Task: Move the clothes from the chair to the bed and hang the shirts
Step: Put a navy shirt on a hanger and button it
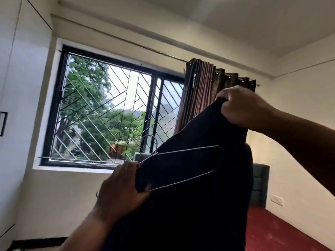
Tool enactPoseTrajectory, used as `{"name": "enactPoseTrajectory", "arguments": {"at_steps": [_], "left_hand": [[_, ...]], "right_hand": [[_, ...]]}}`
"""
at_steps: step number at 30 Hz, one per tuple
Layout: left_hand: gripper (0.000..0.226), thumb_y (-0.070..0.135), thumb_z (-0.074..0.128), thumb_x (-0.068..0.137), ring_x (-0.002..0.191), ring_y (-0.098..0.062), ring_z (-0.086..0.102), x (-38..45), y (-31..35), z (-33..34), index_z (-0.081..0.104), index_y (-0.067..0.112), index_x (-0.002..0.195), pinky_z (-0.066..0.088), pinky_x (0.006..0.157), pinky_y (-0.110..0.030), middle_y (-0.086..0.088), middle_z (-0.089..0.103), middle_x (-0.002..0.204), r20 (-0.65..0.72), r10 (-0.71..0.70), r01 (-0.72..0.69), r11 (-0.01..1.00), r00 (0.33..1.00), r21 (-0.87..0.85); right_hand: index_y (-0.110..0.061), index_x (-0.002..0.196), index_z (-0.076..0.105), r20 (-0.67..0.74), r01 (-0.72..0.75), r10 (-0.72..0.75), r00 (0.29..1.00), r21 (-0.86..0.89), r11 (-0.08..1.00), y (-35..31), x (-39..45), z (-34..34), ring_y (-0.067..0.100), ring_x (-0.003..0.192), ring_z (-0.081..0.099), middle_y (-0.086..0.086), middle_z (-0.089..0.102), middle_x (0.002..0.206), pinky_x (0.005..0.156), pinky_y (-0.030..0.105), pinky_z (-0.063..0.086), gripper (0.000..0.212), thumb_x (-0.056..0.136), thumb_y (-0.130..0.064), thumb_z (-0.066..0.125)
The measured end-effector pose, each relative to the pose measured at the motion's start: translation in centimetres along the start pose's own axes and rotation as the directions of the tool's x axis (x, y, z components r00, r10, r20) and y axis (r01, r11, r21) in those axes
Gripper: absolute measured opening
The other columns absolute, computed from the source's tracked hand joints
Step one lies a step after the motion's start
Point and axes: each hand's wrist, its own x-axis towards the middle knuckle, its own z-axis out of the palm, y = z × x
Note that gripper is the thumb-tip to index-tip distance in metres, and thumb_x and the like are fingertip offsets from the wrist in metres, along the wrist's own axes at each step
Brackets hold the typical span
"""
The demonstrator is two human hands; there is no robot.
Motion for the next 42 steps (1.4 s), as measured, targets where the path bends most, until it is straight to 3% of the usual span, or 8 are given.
{"name": "enactPoseTrajectory", "arguments": {"at_steps": [14, 22, 25, 28, 31, 35, 39, 42], "left_hand": [[0.072, 0.019, 0.079, 0.046, 0.094, -0.034, 0.059, 5.0, 5.8, 4.8, 0.045, 0.013, 0.109, 0.054, 0.049, -0.037, -0.006, 0.050, 0.114, 0.012, 0.218, -0.217, 0.962, 0.976, 0.167], [0.065, 0.029, 0.042, 0.056, 0.079, -0.033, 0.061, 5.5, 3.0, 3.6, 0.047, 0.007, 0.117, 0.054, 0.054, -0.037, -0.009, 0.055, 0.105, 0.013, 0.241, -0.231, 0.914, 0.971, 0.333], [0.073, 0.023, 0.057, 0.047, 0.066, -0.034, 0.064, 6.5, 1.4, 3.6, 0.046, 0.013, 0.118, 0.054, 0.053, -0.039, -0.010, 0.060, 0.092, 0.067, 0.172, -0.184, 0.919, 0.983, 0.348], [0.078, 0.018, 0.067, 0.042, 0.063, -0.034, 0.063, 7.1, 0.1, 4.3, 0.046, 0.015, 0.118, 0.053, 0.052, -0.038, -0.009, 0.061, 0.090, 0.092, 0.200, -0.220, 0.908, 0.976, 0.358], [0.072, 0.016, 0.066, 0.044, 0.064, -0.032, 0.063, 7.7, -0.6, 5.3, 0.046, 0.016, 0.113, 0.054, 0.054, -0.037, -0.007, 0.060, 0.085, 0.076, 0.318, -0.326, 0.892, 0.945, 0.315], [0.055, 0.023, 0.041, 0.055, 0.062, -0.030, 0.058, 8.9, -2.3, 6.8, 0.046, 0.017, 0.110, 0.049, 0.052, -0.035, -0.006, 0.057, 0.079, 0.034, 0.443, -0.436, 0.862, 0.896, 0.258], [0.054, 0.022, 0.041, 0.055, 0.061, -0.032, 0.060, 10.5, -5.3, 8.0, 0.044, 0.018, 0.109, 0.051, 0.052, -0.038, -0.006, 0.059, 0.079, -0.001, 0.437, -0.431, 0.886, 0.899, 0.170], [0.062, 0.022, 0.060, 0.053, 0.069, -0.033, 0.062, 11.7, -8.9, 8.8, 0.043, 0.019, 0.112, 0.052, 0.060, -0.042, -0.006, 0.060, 0.085, -0.037, 0.414, -0.407, 0.905, 0.910, 0.129]], "right_hand": [[-0.024, 0.095, 0.064, -0.245, 0.072, 0.032, 0.969, 0.404, 0.912, 13.0, 2.3, 3.1, 0.002, 0.073, 0.055, -0.010, 0.062, 0.085, 0.052, 0.005, 0.038, 0.037, 0.086, 0.005, 0.043], [-0.017, 0.111, 0.060, -0.284, 0.107, -0.078, 0.956, 0.088, 0.990, 15.3, 2.6, 6.6, 0.038, 0.093, 0.063, 0.013, 0.069, 0.101, 0.074, 0.038, 0.046, 0.019, 0.098, -0.030, 0.052], [-0.014, 0.089, 0.069, -0.029, 0.178, -0.195, 0.980, 0.555, 0.813, 15.2, 1.4, 6.8, 0.029, 0.074, 0.065, 0.010, 0.069, 0.082, 0.064, 0.033, 0.047, 0.024, 0.085, -0.038, 0.072], [-0.014, 0.085, 0.070, 0.502, 0.002, -0.534, 0.681, 0.727, 0.687, 14.7, 0.1, 6.8, 0.014, 0.069, 0.059, 0.005, 0.067, 0.077, 0.061, 0.024, 0.047, 0.021, 0.076, -0.029, 0.081], [-0.020, 0.103, 0.075, 0.764, -0.163, -0.538, 0.355, 0.618, 0.770, 14.5, 0.4, 7.6, 0.008, 0.080, 0.062, 0.001, 0.071, 0.090, 0.072, 0.021, 0.048, 0.039, 0.071, -0.042, 0.084], [-0.035, 0.097, 0.073, 0.546, -0.019, -0.252, 0.799, 0.441, 0.897, 11.7, 1.6, 10.5, 0.005, 0.074, 0.062, -0.006, 0.071, 0.086, 0.071, 0.024, 0.050, 0.074, 0.047, -0.090, 0.065], [-0.042, 0.120, 0.058, 0.631, -0.016, -0.028, 0.775, 0.064, 0.998, 8.1, 1.1, 15.7, -0.003, 0.098, 0.062, -0.024, 0.065, 0.110, 0.089, 0.022, 0.047, 0.058, 0.073, -0.075, 0.060], [-0.040, 0.091, 0.058, 0.367, 0.011, -0.030, 0.930, 0.054, 0.998, 6.1, 1.6, 18.5, 0.012, 0.084, 0.065, -0.016, 0.067, 0.086, 0.073, 0.029, 0.048, 0.018, 0.087, -0.057, 0.059]]}}
